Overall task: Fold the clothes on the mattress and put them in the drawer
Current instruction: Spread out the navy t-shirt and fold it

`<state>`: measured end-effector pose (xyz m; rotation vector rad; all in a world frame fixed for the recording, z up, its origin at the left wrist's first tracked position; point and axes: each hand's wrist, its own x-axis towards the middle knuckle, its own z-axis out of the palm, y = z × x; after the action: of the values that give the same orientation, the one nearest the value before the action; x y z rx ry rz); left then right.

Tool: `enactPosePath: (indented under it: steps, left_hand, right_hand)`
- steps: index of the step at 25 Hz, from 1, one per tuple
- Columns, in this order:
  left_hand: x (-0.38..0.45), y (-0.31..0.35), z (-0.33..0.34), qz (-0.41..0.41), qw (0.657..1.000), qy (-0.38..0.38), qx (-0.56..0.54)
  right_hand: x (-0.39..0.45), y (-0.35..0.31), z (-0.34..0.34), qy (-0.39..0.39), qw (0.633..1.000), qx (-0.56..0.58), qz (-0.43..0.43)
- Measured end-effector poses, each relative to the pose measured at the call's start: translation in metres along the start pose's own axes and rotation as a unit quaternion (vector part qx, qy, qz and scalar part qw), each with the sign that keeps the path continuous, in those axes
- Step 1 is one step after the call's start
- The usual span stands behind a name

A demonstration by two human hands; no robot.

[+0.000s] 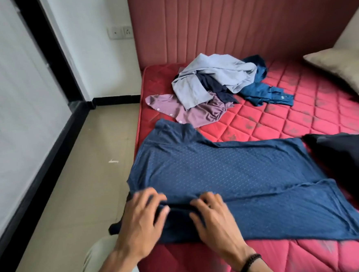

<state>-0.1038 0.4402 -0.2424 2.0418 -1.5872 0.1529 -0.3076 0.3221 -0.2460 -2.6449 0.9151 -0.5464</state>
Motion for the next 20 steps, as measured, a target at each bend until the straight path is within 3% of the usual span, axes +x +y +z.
enactPosePath:
  steps: [1,3,9,11,13,15,18,20]
  left_hand:
    - [-0.003,0.006,0.004,0.047,0.997,-0.050,0.024]
    - [0.009,-0.001,0.015,0.033,0.995,-0.084,0.034]
    - [0.151,-0.062,0.038,-0.192,0.974,0.014,-0.118]
    - [0.200,-0.079,0.057,-0.265,0.959,-0.006,-0.101]
    - [0.242,-0.110,0.077,-0.346,0.933,-0.064,-0.078]
    - [0.286,-0.136,0.105,-0.394,0.915,-0.073,-0.058]
    - [0.328,-0.094,0.114,-0.418,0.894,-0.109,-0.116]
    - [0.339,-0.060,0.128,-0.414,0.904,-0.063,-0.086]
  right_hand:
    - [0.004,0.002,-0.003,-0.047,0.999,-0.002,-0.013]
    - [0.019,0.020,-0.015,-0.079,0.996,0.028,0.012]
    - [0.094,0.178,-0.087,-0.038,0.980,-0.090,0.175]
    - [0.108,0.236,-0.113,-0.044,0.965,-0.134,0.220]
    - [0.118,0.280,-0.135,-0.075,0.955,-0.176,0.227]
    - [0.128,0.315,-0.149,-0.121,0.942,-0.212,0.231]
    - [0.140,0.344,-0.151,-0.150,0.932,-0.248,0.217]
    - [0.144,0.345,-0.154,-0.138,0.934,-0.242,0.224]
